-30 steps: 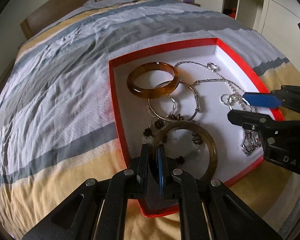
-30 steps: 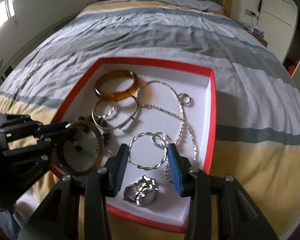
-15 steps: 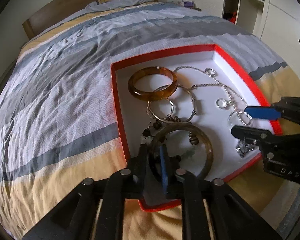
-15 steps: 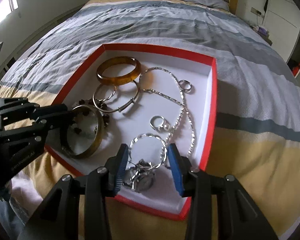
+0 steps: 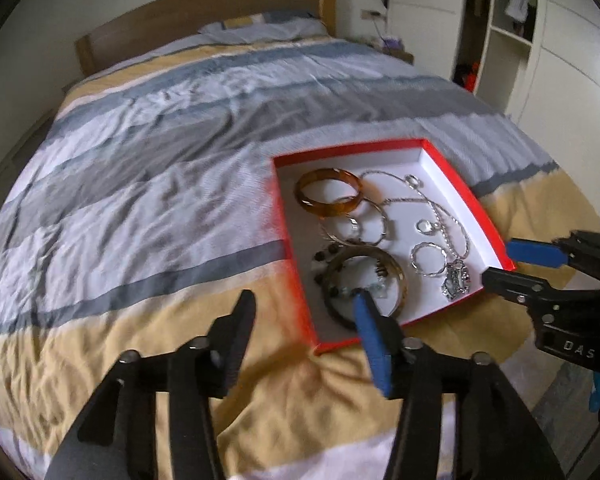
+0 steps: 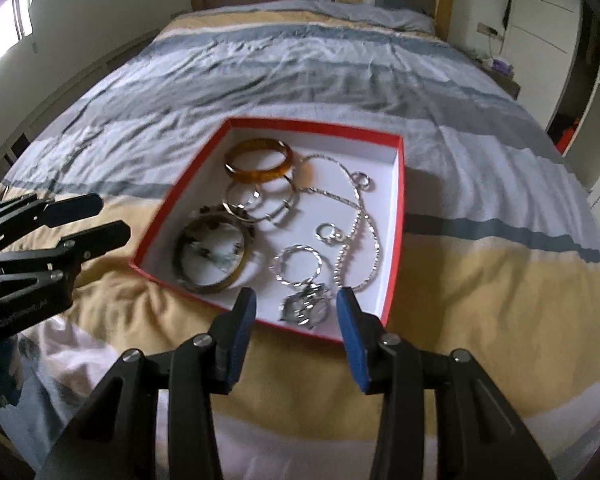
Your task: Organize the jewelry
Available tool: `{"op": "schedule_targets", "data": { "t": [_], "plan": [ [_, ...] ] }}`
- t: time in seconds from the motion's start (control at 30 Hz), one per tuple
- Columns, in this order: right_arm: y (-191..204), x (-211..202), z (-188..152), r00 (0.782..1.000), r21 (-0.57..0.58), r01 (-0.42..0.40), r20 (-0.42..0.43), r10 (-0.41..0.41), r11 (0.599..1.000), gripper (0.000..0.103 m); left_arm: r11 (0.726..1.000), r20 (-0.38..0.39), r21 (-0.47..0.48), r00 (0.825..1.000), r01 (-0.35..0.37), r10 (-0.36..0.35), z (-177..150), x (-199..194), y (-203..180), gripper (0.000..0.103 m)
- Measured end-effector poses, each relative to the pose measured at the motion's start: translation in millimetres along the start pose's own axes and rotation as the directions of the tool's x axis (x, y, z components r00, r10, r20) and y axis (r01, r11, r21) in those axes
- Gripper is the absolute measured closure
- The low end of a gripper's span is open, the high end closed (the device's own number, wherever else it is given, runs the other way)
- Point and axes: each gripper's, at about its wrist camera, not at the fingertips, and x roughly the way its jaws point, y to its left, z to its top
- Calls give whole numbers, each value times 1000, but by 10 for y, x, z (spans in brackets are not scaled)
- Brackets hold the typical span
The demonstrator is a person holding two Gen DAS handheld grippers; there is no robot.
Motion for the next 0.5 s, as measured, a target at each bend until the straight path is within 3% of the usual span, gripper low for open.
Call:
{"op": "schedule_targets", "data": {
  "t": [0.27, 0.5],
  "plan": [
    [568, -532, -105, 996, 37, 26, 88, -29, 999, 62, 993, 82, -93, 993, -76, 84, -267, -629, 404, 26],
    [1113, -826, -196, 988, 61, 3, 154, -12, 998, 48, 978, 115, -173, 983, -119, 140, -574, -1067, 829, 16]
  ]
}}
